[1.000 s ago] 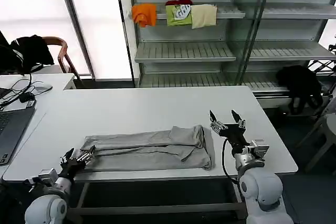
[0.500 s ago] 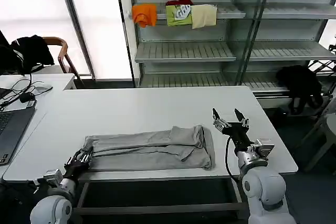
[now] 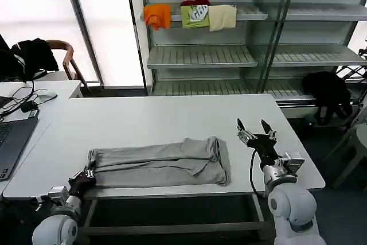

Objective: Fold and organize the clothes.

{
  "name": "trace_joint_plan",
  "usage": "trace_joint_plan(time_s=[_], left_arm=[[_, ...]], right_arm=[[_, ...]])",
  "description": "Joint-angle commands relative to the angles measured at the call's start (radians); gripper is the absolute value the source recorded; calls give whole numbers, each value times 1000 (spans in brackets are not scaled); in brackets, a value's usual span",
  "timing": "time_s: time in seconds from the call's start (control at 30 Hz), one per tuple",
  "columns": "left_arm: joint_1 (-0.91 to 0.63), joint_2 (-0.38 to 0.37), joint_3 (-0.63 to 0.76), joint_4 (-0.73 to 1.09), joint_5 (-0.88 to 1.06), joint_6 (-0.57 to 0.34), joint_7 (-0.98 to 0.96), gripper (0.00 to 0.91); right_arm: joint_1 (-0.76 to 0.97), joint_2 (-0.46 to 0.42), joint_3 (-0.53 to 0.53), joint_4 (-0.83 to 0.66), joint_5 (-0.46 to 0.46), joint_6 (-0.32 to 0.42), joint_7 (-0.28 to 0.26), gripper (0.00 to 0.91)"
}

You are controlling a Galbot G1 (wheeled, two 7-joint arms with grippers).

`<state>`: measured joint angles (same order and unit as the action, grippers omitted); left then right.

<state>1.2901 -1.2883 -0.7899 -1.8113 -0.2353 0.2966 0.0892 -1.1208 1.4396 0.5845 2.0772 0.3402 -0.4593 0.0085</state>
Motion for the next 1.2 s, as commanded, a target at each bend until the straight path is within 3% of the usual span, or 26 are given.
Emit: trace_joint_plan(time_s=[0.03,0.23,0.37,0.43,0.6,0.77,0.87,0.93,1.2], left_arm=[[-90,111,-184,14,282,-88,108,0],[-164,299,-282,72,356,-49,246,0],[-226,368,-291,90,471,-81,301,0],[-241,378,-278,60,469,-49,302,0],[-203,319,-228,-99,482,-14,295,10],[-99,98,-50,-269,465,2,265,10],[-79,25,83,-299,494,19,225,10],[-78,-10,177,-300,569,26,185,10],[-89,-60,326,-278,640,60,147,10]], right_arm=[[-1,-3,9,-2,4,-3,6,907],[0,4,2,-17,3,-7,15,907],[2,8,-7,-28,1,-12,21,907],[1,11,-16,-34,-3,-13,26,907],[-8,16,-18,-34,-4,-22,37,907],[-37,-7,-20,-44,-20,-28,41,907],[-44,-12,-17,-47,-23,-30,47,907],[-48,-13,-15,-49,-25,-29,50,907],[-69,-23,0,-54,-26,-22,45,907]])
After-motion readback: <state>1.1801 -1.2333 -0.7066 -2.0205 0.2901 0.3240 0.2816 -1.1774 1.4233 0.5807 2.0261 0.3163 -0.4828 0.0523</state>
